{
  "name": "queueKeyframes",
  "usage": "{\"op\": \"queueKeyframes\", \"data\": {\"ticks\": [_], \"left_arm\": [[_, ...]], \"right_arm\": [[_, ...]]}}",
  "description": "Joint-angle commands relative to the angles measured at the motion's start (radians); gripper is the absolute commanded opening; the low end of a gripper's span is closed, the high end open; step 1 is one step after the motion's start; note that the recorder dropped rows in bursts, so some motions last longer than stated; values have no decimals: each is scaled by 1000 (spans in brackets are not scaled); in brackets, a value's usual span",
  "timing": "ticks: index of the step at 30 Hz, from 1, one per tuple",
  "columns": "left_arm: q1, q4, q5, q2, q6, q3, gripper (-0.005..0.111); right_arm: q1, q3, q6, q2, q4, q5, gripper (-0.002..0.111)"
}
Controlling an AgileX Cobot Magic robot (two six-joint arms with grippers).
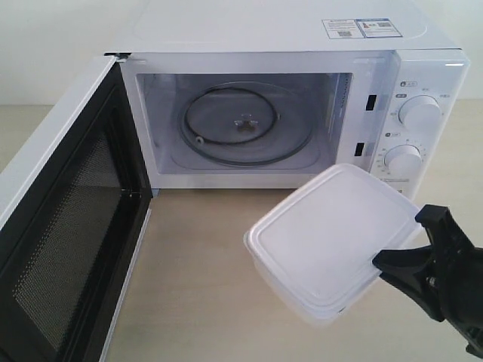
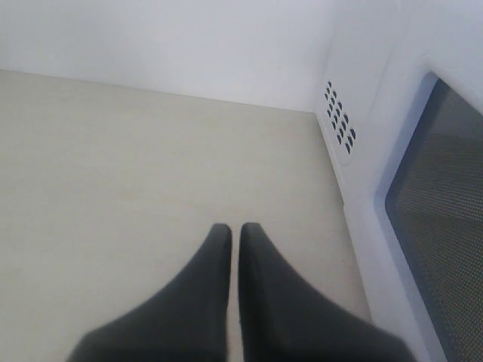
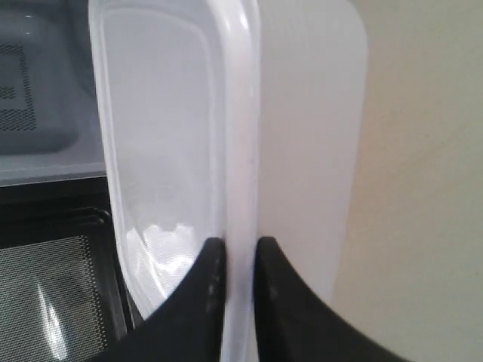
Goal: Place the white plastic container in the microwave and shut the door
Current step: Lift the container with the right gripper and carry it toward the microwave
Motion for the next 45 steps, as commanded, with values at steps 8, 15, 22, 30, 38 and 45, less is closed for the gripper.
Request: {"op": "queueKeyframes", "data": {"ticks": [8,15,22,30,38,45], "left_arm": [[-9,1,-1,-4,-9,4,4],[-9,1,-1,-4,-9,4,4],[-9,1,-1,-4,-9,4,4],[-9,1,-1,-4,-9,4,4],[-9,1,-1,-4,-9,4,4],[-9,1,-1,-4,-9,4,4]], "right_arm": [[-2,-2,177,-240,-162,4,0],[-2,-2,247,-293,-215,-25,0],[-2,-2,247,-369,-192,-25,0],[0,-90,243,-326,-151,-64,0],[91,-99,192,-290,6,-35,0],[199,-130,152,-290,99,-16,0]]}}
